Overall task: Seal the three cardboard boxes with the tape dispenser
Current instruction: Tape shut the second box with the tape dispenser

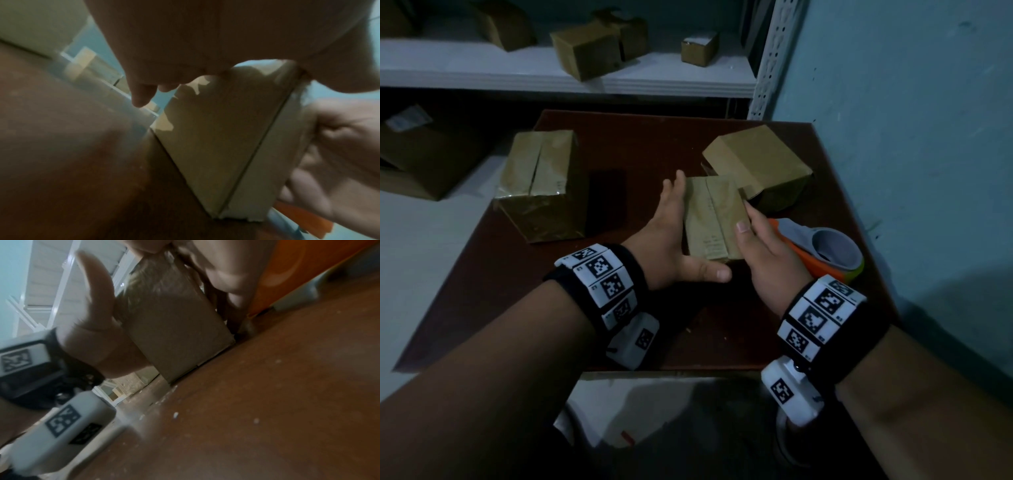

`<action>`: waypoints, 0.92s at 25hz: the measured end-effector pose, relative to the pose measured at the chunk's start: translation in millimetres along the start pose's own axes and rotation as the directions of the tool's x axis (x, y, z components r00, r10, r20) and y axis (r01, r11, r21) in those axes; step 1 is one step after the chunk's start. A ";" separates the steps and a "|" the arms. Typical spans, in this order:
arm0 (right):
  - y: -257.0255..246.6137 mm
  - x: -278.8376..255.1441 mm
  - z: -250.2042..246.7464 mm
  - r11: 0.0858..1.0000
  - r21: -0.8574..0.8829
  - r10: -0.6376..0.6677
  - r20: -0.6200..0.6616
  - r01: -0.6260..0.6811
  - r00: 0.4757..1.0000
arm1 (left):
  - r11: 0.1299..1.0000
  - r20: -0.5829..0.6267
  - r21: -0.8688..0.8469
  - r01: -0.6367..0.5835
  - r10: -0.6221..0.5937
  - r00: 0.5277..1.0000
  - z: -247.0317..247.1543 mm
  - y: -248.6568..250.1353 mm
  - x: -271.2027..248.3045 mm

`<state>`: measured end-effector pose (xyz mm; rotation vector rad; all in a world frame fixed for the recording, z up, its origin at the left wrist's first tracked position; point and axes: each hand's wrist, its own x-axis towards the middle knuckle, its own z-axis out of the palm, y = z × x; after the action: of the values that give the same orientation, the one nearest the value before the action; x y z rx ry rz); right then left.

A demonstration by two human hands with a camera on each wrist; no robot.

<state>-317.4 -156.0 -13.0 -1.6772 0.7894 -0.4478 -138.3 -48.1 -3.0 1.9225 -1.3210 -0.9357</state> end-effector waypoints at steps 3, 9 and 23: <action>-3.0 -1.1 -1.3 1.000 0.009 0.019 0.002 -0.019 1.000 | 0.995 -0.011 -0.091 -0.026 0.025 1.000 5.7 -2.8 7.5; -6.8 -0.9 -5.1 0.997 -0.022 0.068 0.020 -0.067 0.998 | 0.996 -0.111 0.084 0.021 -0.012 0.994 12.8 4.1 5.4; -5.4 -0.6 -5.5 0.995 0.008 0.096 0.029 -0.096 0.995 | 0.931 -0.122 -0.361 -0.041 -0.004 0.992 19.1 10.8 9.0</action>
<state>-320.1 -158.9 -6.4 -1.6261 0.8420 -0.3590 -157.3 -61.8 -6.9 1.6489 -1.0114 -0.9617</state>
